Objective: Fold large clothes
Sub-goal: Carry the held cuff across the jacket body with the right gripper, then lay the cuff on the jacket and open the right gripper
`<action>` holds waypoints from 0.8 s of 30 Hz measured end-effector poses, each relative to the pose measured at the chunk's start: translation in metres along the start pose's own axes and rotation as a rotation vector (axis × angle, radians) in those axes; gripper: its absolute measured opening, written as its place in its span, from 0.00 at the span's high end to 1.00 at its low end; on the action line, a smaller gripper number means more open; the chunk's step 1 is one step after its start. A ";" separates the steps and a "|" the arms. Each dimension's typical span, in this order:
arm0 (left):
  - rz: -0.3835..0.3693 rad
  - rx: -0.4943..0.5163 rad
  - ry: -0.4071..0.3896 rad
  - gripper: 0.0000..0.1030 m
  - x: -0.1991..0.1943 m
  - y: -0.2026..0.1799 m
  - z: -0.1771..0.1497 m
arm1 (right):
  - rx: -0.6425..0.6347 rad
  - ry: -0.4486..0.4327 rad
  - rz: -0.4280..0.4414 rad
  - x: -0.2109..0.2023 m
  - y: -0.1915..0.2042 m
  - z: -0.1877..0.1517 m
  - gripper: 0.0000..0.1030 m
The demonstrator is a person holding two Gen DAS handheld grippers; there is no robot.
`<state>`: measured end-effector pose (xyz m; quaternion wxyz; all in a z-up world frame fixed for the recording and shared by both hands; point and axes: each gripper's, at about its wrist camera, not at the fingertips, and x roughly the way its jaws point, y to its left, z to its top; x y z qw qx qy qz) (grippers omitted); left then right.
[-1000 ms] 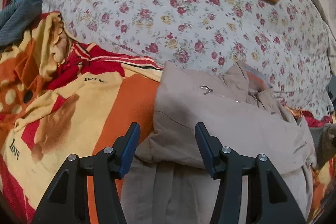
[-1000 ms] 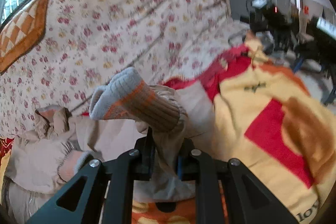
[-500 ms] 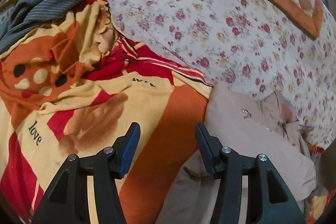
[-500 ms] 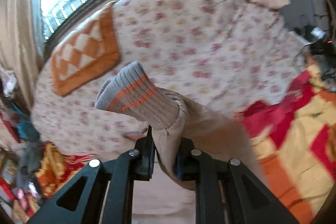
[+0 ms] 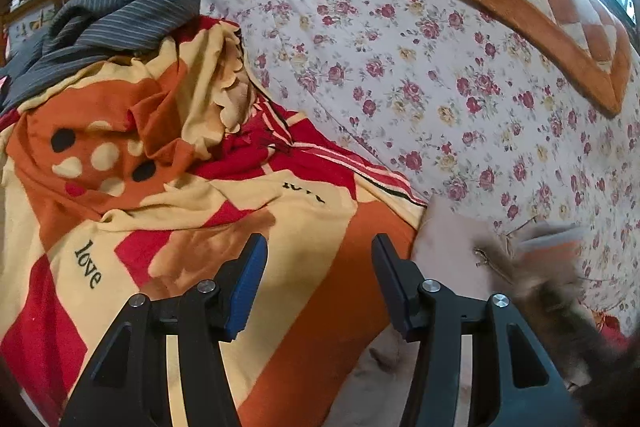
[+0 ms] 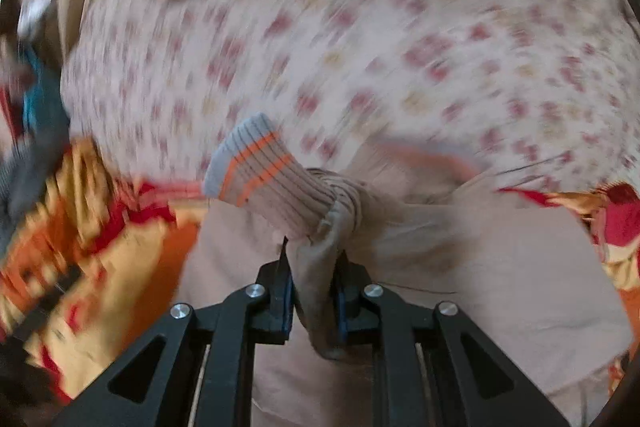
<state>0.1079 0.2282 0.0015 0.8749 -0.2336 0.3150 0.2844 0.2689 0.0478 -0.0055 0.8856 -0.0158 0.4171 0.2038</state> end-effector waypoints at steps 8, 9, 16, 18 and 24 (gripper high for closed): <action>-0.023 0.047 0.036 0.59 0.010 -0.016 -0.006 | -0.125 0.150 0.151 0.034 0.019 -0.041 0.32; -0.030 0.061 0.040 0.59 0.010 -0.019 -0.007 | -0.128 0.152 0.157 0.024 0.015 -0.043 0.32; -0.183 0.166 0.009 0.59 0.006 -0.064 -0.010 | -0.105 -0.047 0.064 -0.101 -0.096 -0.053 0.32; -0.287 0.211 -0.020 0.59 0.002 -0.089 -0.012 | 0.024 -0.148 -0.011 -0.138 -0.162 -0.055 0.32; -0.431 0.464 0.036 0.78 0.022 -0.168 -0.049 | 0.227 -0.209 -0.198 -0.160 -0.284 -0.081 0.85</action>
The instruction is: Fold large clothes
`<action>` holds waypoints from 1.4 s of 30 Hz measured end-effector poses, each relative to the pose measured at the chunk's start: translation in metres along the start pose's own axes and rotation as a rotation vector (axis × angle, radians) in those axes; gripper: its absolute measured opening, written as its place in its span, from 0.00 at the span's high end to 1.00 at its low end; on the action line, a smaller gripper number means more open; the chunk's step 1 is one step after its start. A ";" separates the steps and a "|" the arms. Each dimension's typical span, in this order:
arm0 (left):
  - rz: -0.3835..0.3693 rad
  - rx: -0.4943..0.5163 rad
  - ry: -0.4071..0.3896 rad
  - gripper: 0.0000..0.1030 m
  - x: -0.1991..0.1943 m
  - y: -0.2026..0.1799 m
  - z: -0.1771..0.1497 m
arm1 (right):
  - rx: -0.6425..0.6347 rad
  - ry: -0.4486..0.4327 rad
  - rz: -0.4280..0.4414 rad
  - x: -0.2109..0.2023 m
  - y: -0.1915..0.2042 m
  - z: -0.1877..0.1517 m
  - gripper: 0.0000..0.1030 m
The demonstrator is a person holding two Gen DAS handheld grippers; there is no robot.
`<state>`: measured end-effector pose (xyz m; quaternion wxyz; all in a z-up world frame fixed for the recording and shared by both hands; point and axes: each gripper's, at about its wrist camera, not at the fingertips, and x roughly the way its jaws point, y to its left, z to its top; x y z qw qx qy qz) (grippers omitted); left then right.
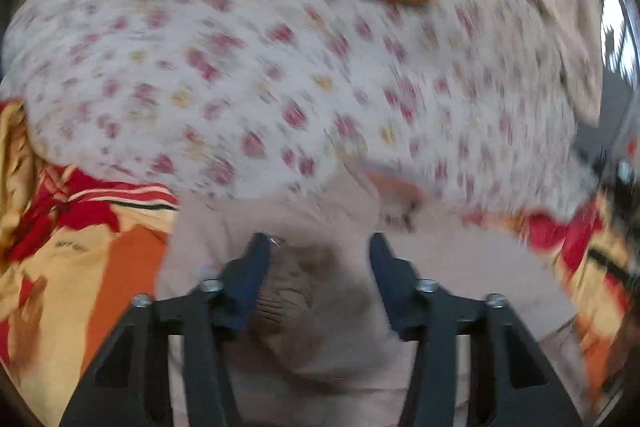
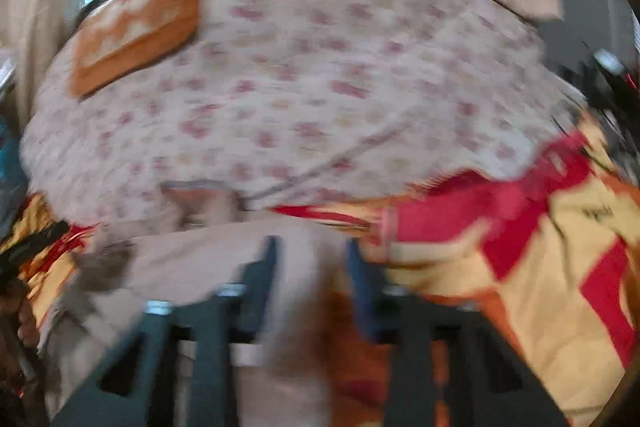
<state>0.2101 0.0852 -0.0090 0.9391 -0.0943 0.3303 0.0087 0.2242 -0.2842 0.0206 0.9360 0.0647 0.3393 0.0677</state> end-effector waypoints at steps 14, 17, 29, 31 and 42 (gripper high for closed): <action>0.209 -0.129 0.230 0.86 0.044 0.039 -0.026 | -0.174 0.324 0.084 0.077 0.044 -0.041 0.92; 0.199 -0.138 0.230 0.84 0.043 0.039 -0.025 | -0.165 0.318 0.085 0.077 0.043 -0.043 0.92; 0.171 -0.150 0.234 0.77 0.043 0.038 -0.025 | -0.160 0.248 0.048 0.055 0.045 -0.029 0.90; 0.169 -0.152 0.233 0.77 0.043 0.039 -0.025 | -0.147 0.130 0.004 0.039 0.047 -0.014 0.89; 0.171 -0.134 0.241 0.75 0.044 0.038 -0.025 | 0.073 0.347 -0.059 0.145 0.051 0.020 0.77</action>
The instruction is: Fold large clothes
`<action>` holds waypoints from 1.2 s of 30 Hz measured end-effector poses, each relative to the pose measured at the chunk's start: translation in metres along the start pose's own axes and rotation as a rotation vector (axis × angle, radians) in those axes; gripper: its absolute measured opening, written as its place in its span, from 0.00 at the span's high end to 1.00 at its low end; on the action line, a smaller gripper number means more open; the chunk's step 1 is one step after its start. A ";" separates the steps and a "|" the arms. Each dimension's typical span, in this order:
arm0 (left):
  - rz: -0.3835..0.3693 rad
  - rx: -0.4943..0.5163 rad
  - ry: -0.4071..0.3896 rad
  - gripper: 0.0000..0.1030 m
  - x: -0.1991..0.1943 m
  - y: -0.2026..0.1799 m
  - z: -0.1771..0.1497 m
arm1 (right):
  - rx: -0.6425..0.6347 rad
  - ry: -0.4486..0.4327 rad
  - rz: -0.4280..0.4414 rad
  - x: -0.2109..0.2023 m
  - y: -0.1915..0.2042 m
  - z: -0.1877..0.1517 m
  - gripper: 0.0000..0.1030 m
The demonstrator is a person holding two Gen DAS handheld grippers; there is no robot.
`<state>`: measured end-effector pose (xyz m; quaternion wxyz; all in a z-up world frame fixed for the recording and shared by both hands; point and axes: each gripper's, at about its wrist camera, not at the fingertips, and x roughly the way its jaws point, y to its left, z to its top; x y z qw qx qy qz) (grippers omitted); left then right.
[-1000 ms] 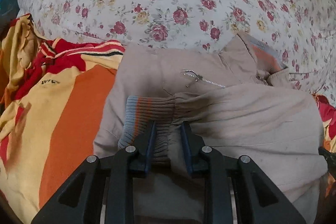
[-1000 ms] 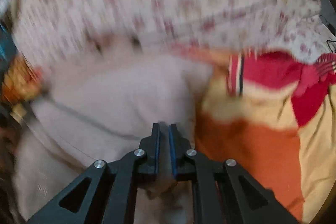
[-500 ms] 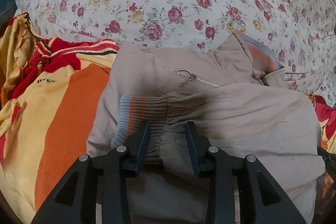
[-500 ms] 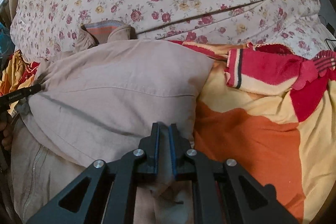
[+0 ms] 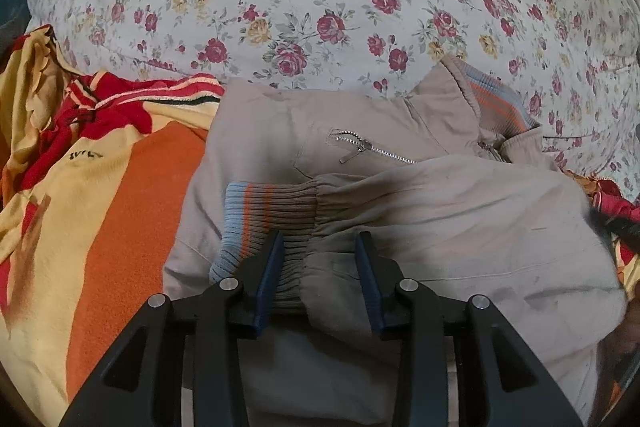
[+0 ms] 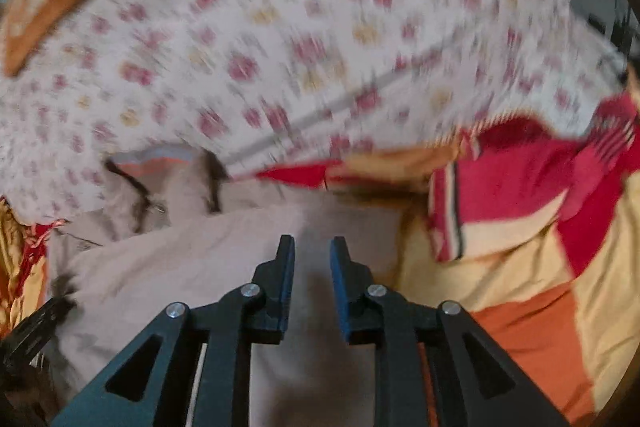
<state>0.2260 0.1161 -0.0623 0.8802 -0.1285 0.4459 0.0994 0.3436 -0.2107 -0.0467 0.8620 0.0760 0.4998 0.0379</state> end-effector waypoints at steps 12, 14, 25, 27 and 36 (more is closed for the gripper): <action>-0.004 -0.005 0.004 0.73 0.000 -0.001 0.001 | -0.214 -0.158 0.058 -0.048 0.072 -0.015 0.72; -0.003 -0.003 0.003 0.73 0.001 -0.002 0.001 | -0.294 -0.135 0.085 -0.043 0.099 -0.028 0.53; -0.016 0.008 0.008 0.66 0.002 -0.003 0.002 | -0.393 -0.093 0.017 -0.029 0.111 -0.061 0.50; -0.017 0.012 0.008 0.65 0.002 -0.004 0.002 | -0.411 -0.135 0.047 -0.055 0.110 -0.064 0.50; -0.015 0.036 0.001 0.64 0.003 -0.006 0.001 | -0.352 -0.046 0.072 -0.053 0.045 -0.104 0.44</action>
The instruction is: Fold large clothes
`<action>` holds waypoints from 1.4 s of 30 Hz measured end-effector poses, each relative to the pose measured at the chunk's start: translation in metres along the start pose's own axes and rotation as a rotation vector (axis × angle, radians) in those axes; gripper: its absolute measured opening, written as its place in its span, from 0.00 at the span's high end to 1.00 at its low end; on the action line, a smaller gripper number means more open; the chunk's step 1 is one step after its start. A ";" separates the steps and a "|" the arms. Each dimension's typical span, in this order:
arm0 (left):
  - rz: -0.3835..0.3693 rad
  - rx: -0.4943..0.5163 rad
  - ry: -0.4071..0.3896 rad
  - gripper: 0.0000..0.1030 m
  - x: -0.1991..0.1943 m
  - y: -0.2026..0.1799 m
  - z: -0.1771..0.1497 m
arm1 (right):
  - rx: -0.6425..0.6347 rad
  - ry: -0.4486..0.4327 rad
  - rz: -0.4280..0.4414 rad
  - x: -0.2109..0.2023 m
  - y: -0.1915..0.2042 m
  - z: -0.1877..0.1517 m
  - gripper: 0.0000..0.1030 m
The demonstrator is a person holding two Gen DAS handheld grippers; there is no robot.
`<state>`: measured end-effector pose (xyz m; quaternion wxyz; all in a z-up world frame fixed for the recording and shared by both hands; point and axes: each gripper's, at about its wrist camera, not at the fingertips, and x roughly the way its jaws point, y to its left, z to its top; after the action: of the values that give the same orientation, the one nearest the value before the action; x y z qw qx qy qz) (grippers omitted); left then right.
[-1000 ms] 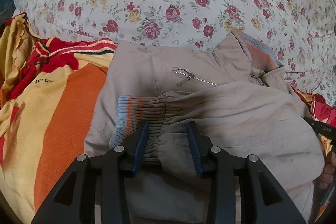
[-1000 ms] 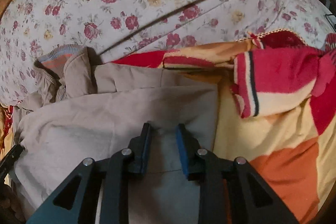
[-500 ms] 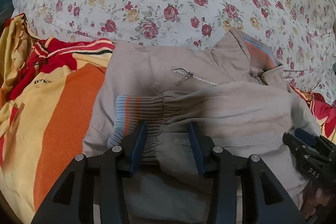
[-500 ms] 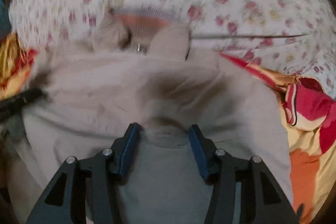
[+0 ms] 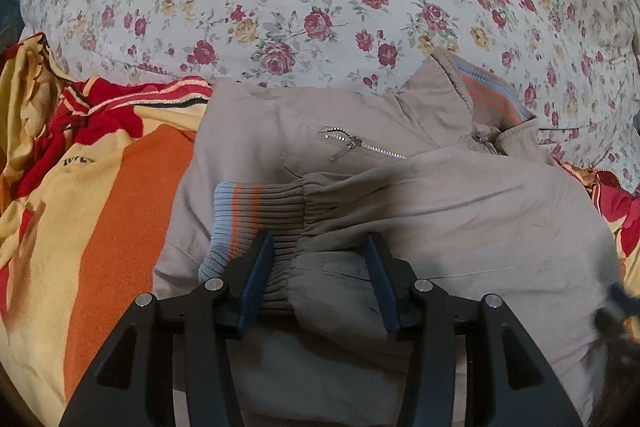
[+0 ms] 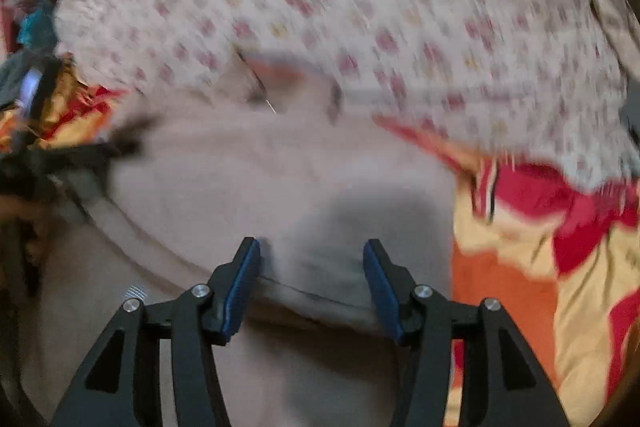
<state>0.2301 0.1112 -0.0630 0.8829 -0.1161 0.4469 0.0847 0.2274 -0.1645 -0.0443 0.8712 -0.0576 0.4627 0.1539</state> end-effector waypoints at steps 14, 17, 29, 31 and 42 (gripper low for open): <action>0.020 0.090 0.003 0.46 0.004 -0.012 0.000 | -0.099 -0.015 -0.010 0.007 0.022 -0.012 0.09; 0.022 0.094 0.002 0.46 0.004 -0.012 0.001 | -0.103 -0.024 -0.014 0.006 0.023 -0.012 0.09; 0.010 0.089 -0.015 0.46 0.002 -0.009 -0.001 | -0.113 -0.050 -0.028 0.005 0.025 -0.014 0.08; 0.009 0.087 -0.015 0.46 0.003 -0.008 -0.001 | -0.113 -0.051 -0.028 0.005 0.025 -0.014 0.07; 0.023 0.101 -0.009 0.45 0.003 -0.010 -0.001 | -0.118 -0.039 -0.032 0.008 0.026 -0.014 0.05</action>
<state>0.2340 0.1011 -0.0646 0.8886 -0.0661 0.4480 0.0726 0.2120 -0.1418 -0.0574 0.8774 -0.1134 0.4348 0.1680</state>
